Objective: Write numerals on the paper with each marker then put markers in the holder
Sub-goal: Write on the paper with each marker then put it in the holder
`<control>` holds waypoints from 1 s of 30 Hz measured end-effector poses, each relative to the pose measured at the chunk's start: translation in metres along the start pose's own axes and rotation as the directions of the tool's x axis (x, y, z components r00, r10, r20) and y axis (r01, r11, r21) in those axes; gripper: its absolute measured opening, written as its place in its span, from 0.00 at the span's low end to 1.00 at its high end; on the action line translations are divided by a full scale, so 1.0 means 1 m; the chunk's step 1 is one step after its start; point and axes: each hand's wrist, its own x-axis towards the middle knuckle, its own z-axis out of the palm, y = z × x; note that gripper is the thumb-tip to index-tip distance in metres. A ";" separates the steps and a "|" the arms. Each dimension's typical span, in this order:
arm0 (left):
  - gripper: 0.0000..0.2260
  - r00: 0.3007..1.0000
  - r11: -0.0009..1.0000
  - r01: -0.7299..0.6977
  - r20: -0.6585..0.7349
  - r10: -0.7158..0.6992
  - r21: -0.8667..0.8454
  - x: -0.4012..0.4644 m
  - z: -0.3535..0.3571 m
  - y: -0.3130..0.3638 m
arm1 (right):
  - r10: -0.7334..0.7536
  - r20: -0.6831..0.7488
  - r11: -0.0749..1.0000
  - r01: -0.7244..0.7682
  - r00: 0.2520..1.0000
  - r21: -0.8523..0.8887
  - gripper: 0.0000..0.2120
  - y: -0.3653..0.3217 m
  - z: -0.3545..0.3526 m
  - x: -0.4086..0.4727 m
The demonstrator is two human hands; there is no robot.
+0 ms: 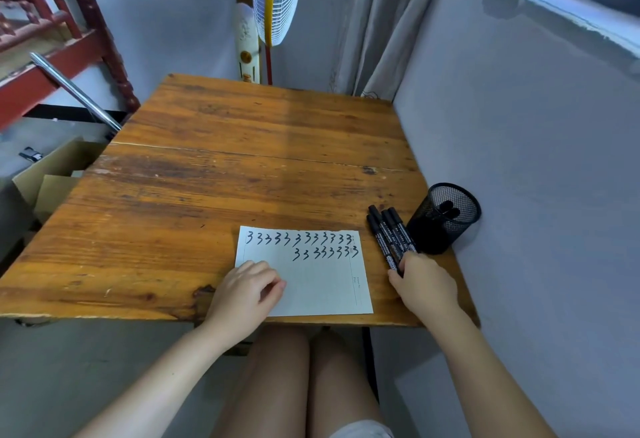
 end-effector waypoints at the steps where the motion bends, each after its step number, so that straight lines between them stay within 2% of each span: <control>1: 0.05 1.000 1.000 -0.005 -0.004 0.005 -0.002 0.000 0.000 0.001 | -0.002 -0.028 1.000 0.003 1.000 0.028 0.14 0.001 -0.002 -0.001; 4: 0.06 1.000 0.999 -0.029 -0.007 0.029 -0.017 0.000 0.004 0.004 | -0.013 -0.201 0.971 0.061 0.980 0.233 0.13 -0.001 -0.019 -0.007; 6: 0.11 1.000 0.998 -0.031 -0.007 0.030 -0.055 -0.001 0.004 0.006 | -0.046 -0.257 0.897 0.153 0.965 0.414 0.09 -0.008 -0.036 -0.014; 9: 0.14 0.996 0.973 0.042 -0.073 -0.060 -0.225 -0.001 -0.004 0.013 | -0.156 -0.147 0.737 0.214 0.977 0.641 0.03 -0.020 -0.056 -0.030; 11: 0.18 0.984 0.961 0.031 -0.158 -0.077 -0.275 0.000 -0.013 0.020 | -0.233 -0.058 0.663 0.202 0.971 0.721 0.03 -0.027 -0.062 -0.041; 12: 0.21 0.985 0.957 0.016 -0.162 -0.065 -0.291 0.001 -0.017 0.023 | -0.261 -0.026 0.633 0.192 0.965 0.750 0.04 -0.030 -0.063 -0.045; 14: 0.21 0.999 0.948 0.019 -0.036 -0.032 -0.319 0.003 -0.024 0.031 | -0.300 0.004 0.573 0.177 0.954 0.800 0.06 -0.038 -0.061 -0.051; 16: 0.08 0.992 0.947 0.021 0.125 0.020 -0.320 0.004 -0.026 0.036 | -0.312 0.011 0.513 0.159 0.950 0.844 0.07 -0.047 -0.056 -0.054; 17: 0.08 0.987 0.953 0.012 0.154 0.036 -0.304 0.003 -0.026 0.036 | -0.301 0.009 0.477 0.143 0.954 0.867 0.08 -0.051 -0.053 -0.054; 19: 0.14 0.987 0.969 0.003 0.158 0.038 -0.248 0.001 -0.027 0.033 | -0.258 0.036 0.388 0.069 0.965 0.919 0.10 -0.059 -0.049 -0.054; 21: 0.15 0.987 0.982 -0.013 0.156 0.043 -0.190 0.002 -0.033 0.037 | -0.278 0.157 0.301 -0.069 0.948 0.951 0.13 -0.066 -0.044 -0.055; 23: 0.13 0.977 0.994 -0.050 0.201 0.069 -0.098 0.003 -0.039 0.045 | -0.391 0.271 0.320 -0.146 0.880 0.936 0.16 -0.073 -0.035 -0.057; 24: 0.11 0.969 0.996 -0.073 0.231 0.084 -0.053 0.003 -0.042 0.048 | -0.436 0.292 0.328 -0.152 0.851 0.932 0.17 -0.076 -0.031 -0.059; 26: 0.08 0.965 0.996 -0.086 0.245 0.090 -0.024 0.002 -0.047 0.049 | -0.458 0.285 0.275 -0.170 0.842 0.946 0.15 -0.077 -0.029 -0.057; 28: 0.07 0.964 0.998 -0.065 0.258 0.066 -0.010 0.000 -0.051 0.045 | -0.449 0.276 0.201 -0.205 0.850 0.958 0.13 -0.075 -0.032 -0.053; 30: 0.10 0.950 0.998 -0.053 0.306 0.063 -0.040 -0.003 -0.052 0.044 | -0.473 0.297 0.186 -0.236 0.830 0.954 0.14 -0.073 -0.035 -0.050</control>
